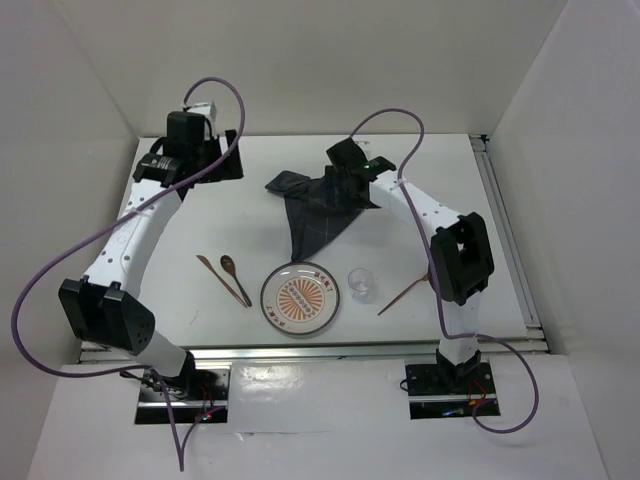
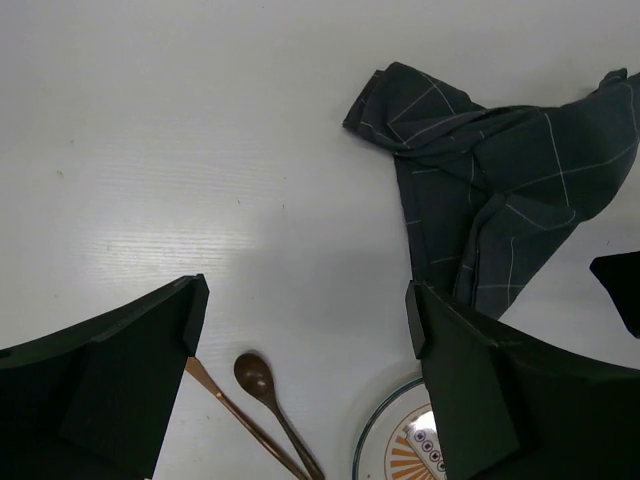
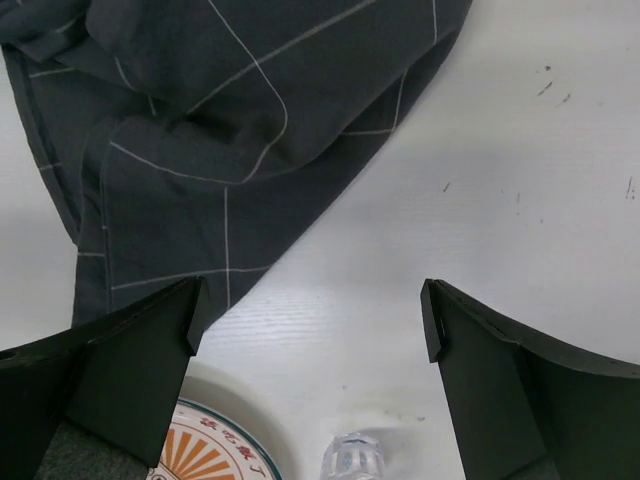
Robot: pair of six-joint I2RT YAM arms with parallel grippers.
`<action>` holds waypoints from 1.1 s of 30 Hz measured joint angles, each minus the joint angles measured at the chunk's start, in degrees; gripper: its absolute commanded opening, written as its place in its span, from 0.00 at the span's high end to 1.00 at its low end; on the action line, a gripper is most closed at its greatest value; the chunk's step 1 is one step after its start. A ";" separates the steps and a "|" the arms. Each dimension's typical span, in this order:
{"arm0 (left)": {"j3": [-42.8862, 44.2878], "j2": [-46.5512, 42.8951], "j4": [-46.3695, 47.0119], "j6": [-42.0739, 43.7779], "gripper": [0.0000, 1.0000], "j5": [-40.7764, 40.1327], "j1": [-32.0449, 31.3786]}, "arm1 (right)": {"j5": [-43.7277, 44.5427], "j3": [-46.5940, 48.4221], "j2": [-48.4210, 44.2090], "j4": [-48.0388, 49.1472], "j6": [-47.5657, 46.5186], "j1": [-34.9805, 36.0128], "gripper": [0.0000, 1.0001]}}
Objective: Set the dinner table for one person
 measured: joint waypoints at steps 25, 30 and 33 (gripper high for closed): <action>-3.30 1.97 -6.99 -8.68 0.17 7.41 5.84 | -5.07 32.35 20.79 -1.18 -6.49 0.87 0.00; -3.58 2.08 -8.26 -9.75 0.19 8.96 5.84 | -2.64 41.29 30.27 -1.29 -8.33 0.48 0.07; -3.45 2.60 -9.14 -9.84 0.20 9.97 5.84 | -1.77 40.98 31.71 -0.94 -8.81 0.11 0.27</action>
